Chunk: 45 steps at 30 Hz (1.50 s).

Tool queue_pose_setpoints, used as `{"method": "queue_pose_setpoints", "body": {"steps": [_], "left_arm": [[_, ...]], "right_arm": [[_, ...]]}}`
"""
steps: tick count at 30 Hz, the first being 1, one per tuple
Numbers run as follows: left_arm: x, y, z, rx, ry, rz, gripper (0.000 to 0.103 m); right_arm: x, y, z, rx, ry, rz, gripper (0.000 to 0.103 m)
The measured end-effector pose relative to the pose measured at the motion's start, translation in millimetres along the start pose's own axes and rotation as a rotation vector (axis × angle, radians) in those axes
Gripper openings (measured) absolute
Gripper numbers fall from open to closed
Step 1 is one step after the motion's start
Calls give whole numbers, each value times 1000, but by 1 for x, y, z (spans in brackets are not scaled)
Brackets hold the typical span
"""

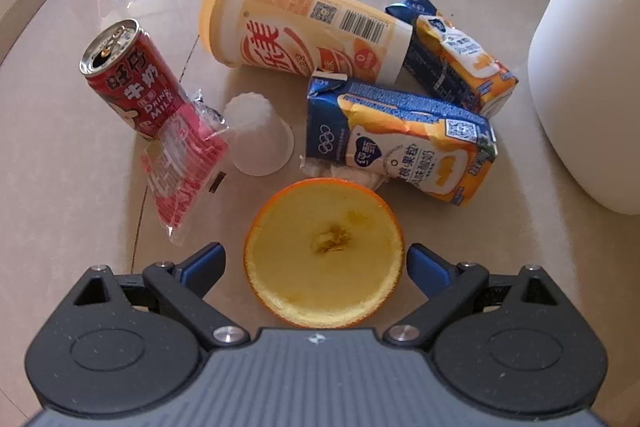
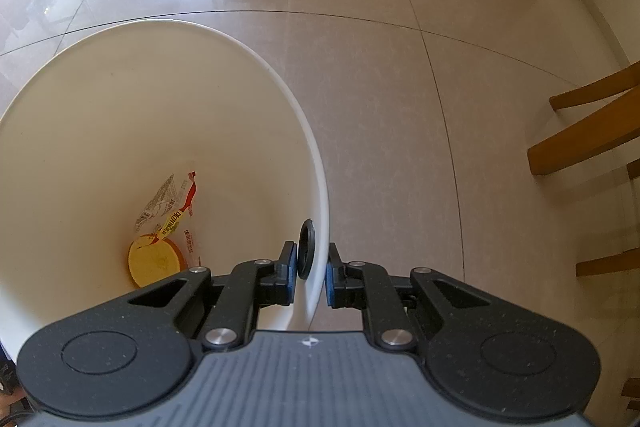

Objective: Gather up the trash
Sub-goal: 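Return the left gripper to the pile and grasp the second orange peel, then lift the orange peel over the bin and open the left gripper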

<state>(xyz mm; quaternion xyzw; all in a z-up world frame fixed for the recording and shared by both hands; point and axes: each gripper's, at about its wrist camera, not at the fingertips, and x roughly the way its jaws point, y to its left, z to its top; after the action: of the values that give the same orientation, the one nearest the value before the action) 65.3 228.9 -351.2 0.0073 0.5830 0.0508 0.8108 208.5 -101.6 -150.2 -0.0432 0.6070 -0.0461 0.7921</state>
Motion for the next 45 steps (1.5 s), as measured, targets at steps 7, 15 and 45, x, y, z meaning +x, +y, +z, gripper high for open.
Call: {"method": "queue_pose_setpoints", "body": {"steps": [7, 15, 45], "left_arm": [[5, 2, 1, -9, 9, -1, 93], [8, -4, 2, 23, 12, -2, 79], [-150, -14, 96, 199, 3, -130, 68]], "right_arm": [[2, 1, 0, -2, 0, -4, 16], [2, 1, 0, -4, 1, -5, 17], [-5, -10, -1, -11, 11, 60, 15]]}}
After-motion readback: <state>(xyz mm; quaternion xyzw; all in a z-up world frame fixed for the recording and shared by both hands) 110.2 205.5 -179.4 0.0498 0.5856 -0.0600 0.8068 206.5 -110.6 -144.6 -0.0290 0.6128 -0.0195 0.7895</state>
